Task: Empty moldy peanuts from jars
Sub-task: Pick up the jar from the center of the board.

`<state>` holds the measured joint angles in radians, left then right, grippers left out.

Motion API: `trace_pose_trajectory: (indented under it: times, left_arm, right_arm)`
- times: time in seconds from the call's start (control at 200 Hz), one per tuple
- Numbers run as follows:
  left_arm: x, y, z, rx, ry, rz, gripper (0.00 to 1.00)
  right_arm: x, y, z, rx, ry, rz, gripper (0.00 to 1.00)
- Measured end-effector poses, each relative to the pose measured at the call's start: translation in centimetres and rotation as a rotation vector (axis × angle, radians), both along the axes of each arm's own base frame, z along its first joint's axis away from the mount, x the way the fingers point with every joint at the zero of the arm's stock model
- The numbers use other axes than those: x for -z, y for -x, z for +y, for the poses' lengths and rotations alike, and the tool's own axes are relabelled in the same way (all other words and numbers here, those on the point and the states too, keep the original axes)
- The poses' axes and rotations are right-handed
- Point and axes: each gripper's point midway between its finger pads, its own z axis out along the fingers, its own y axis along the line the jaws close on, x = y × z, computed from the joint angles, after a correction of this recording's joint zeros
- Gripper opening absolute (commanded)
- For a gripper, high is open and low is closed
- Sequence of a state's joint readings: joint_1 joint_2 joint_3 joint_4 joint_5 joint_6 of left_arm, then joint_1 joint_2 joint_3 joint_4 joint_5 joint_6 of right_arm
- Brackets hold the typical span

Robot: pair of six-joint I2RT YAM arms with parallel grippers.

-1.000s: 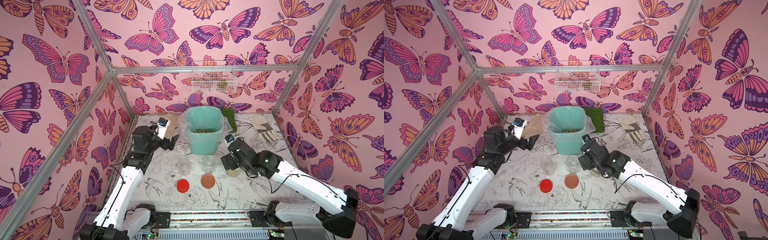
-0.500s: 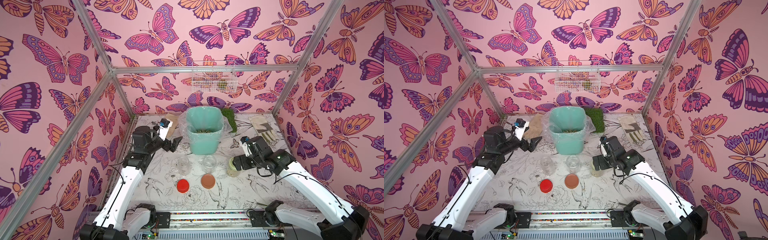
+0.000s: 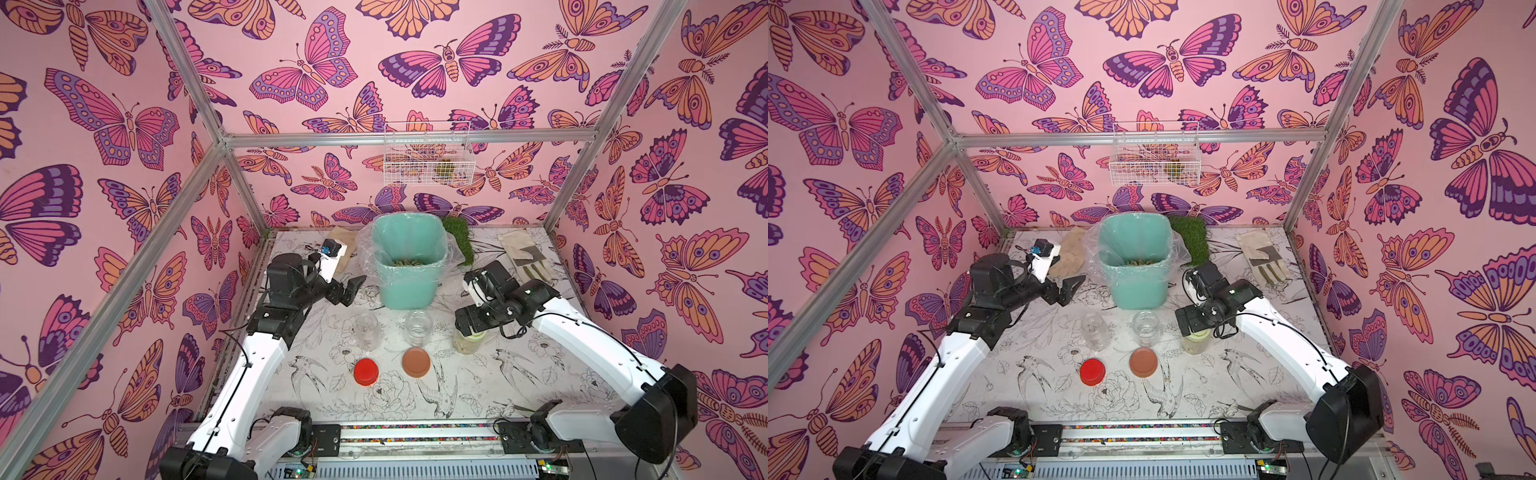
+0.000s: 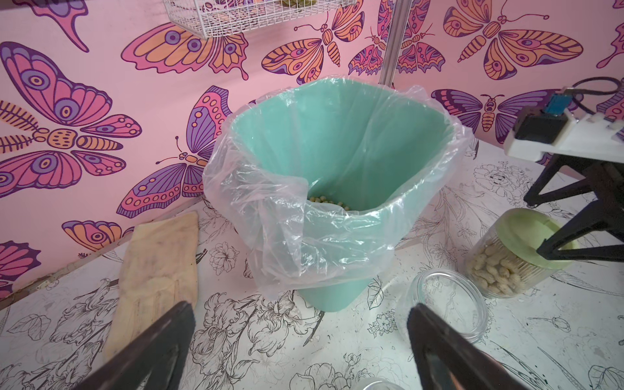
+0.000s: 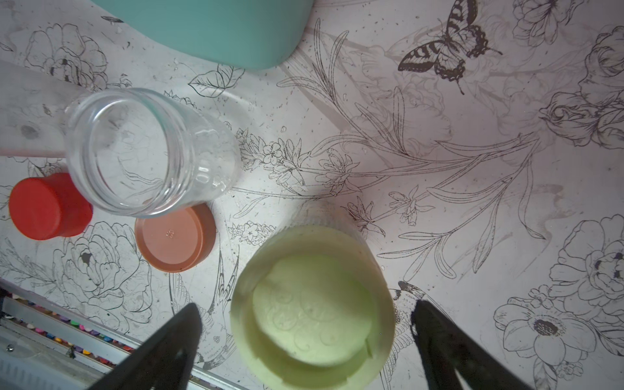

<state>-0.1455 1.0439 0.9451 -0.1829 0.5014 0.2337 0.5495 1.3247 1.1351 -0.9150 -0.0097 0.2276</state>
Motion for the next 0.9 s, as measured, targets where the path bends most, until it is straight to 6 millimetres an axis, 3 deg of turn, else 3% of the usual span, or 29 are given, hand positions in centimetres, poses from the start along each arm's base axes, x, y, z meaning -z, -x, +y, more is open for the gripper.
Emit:
trace_pose_trajectory:
  times: [0.566,0.901]
  left_arm:
    - [0.1,0.1,-0.2,0.005,-0.001,0.004,1.00]
    - [0.3,0.0,-0.2,0.006,-0.001,0.009,1.00]
  right_arm:
    - [2.8,0.1,-0.1,-0.021,0.085,0.090,0.95]
    - [2.8,0.4,-0.1,-0.031,0.095,0.093,0.93]
